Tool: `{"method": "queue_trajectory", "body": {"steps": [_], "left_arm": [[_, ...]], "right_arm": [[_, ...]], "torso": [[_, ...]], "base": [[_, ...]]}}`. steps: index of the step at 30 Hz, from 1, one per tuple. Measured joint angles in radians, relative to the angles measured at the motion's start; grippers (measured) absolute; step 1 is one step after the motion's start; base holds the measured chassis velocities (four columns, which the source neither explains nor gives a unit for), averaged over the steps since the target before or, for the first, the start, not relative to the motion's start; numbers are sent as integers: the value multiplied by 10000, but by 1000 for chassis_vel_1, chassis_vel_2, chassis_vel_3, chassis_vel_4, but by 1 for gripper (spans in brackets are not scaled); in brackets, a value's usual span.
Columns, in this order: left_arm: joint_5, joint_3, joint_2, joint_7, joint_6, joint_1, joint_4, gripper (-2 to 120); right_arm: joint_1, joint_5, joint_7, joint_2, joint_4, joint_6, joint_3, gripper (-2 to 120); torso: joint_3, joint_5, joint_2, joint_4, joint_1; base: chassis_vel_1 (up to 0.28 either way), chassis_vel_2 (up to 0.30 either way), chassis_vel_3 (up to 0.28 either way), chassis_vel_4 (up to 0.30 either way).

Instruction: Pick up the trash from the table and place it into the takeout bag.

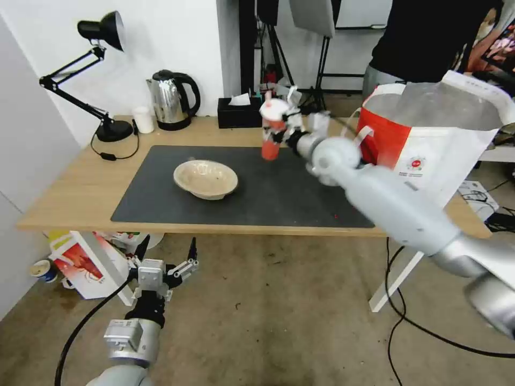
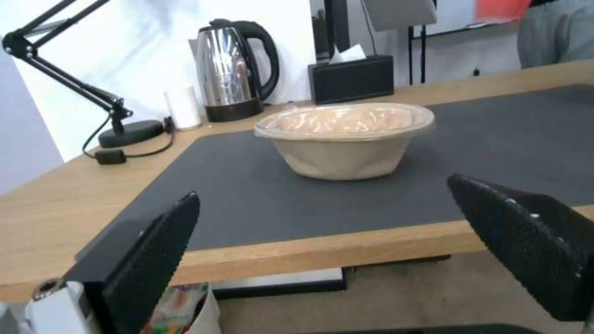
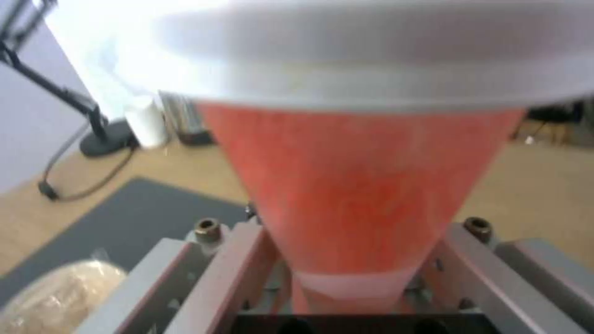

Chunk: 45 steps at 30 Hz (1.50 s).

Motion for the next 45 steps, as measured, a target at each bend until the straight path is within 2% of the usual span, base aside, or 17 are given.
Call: {"method": "queue_trajectory", "body": {"steps": [6, 11, 14, 24, 33, 45], "left_arm": [[0, 0, 0, 0, 0, 0, 0, 100], [0, 0, 0, 0, 0, 0, 0, 100], [0, -1, 0, 0, 0, 0, 0, 100], [0, 0, -1, 0, 0, 2, 0, 100], [0, -1, 0, 0, 0, 0, 0, 100], [0, 0, -1, 0, 0, 1, 0, 100]], "right_arm": [[841, 1022, 238, -1358, 1069, -182, 256, 6], [1373, 1408, 561, -1910, 1474, -372, 342, 6], [1832, 1716, 1200, -2398, 1792, -770, 357, 6], [2417, 2108, 1884, -3724, 1838, -1319, 302, 6], [2261, 2098, 2056, -4426, 1415, -1565, 380, 6], [1986, 1953, 1844, -4651, 815, -1559, 647, 6]], "torso": [[0, -1, 0, 1, 0], [0, -1, 0, 2, 0], [0, -3, 0, 4, 0], [-1, -3, 1, 2, 0], [0, 0, 0, 1, 0], [0, -2, 0, 1, 0]], "base": [[0, 0, 0, 0], [0, 0, 0, 0], [0, 0, 0, 0], [0, 0, 0, 0], [0, 0, 0, 0], [0, 0, 0, 0]]}}
